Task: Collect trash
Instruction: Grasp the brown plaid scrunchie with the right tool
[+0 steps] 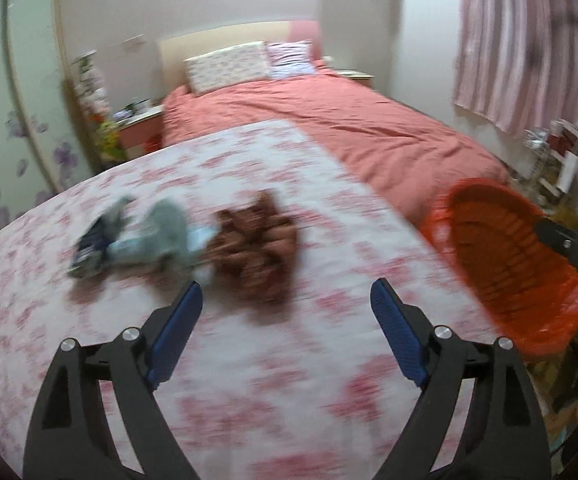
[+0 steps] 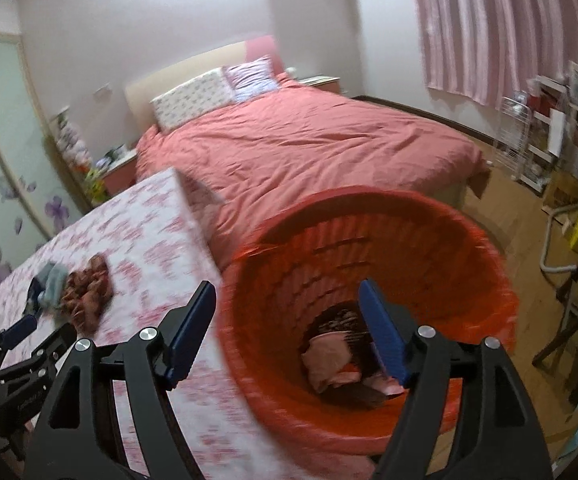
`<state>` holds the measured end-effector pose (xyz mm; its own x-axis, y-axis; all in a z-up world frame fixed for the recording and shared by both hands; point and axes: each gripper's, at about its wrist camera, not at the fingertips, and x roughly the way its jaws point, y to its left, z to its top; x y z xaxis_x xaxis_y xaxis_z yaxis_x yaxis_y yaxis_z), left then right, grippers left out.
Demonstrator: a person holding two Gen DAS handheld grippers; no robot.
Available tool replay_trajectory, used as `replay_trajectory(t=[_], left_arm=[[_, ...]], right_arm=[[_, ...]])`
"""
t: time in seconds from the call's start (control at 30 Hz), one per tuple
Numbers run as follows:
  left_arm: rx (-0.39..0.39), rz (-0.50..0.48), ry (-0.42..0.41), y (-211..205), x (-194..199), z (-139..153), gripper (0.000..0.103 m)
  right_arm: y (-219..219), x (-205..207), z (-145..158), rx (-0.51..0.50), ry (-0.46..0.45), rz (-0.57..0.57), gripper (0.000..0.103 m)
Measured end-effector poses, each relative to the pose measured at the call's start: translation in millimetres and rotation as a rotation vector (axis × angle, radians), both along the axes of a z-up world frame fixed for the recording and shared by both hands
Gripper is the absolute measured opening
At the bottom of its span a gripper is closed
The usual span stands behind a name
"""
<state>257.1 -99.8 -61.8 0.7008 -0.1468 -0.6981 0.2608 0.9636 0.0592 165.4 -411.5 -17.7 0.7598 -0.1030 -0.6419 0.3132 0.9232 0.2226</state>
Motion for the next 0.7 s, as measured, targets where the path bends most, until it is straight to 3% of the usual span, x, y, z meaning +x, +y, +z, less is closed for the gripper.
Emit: replay_trajectory(t=[0.23, 0.37, 0.7], left_arm=[[0.024, 0.152, 0.003, 79.3, 11.0, -6.7, 0.084], [0.007, 0.219, 0.013, 123.1, 16.6, -9.9, 0.084], [-0.052, 0.290, 0.032, 174.2, 22.5, -13.5, 0.084]], right_arm=[[66.0, 29.7, -1.9, -0.018, 0.057, 0.150, 0.071], [101.4, 48.4, -7.1, -0.010, 0.096, 0.224, 0.062], [152.0, 95.4, -13.7, 0.049, 0.128, 0.285, 0.051]])
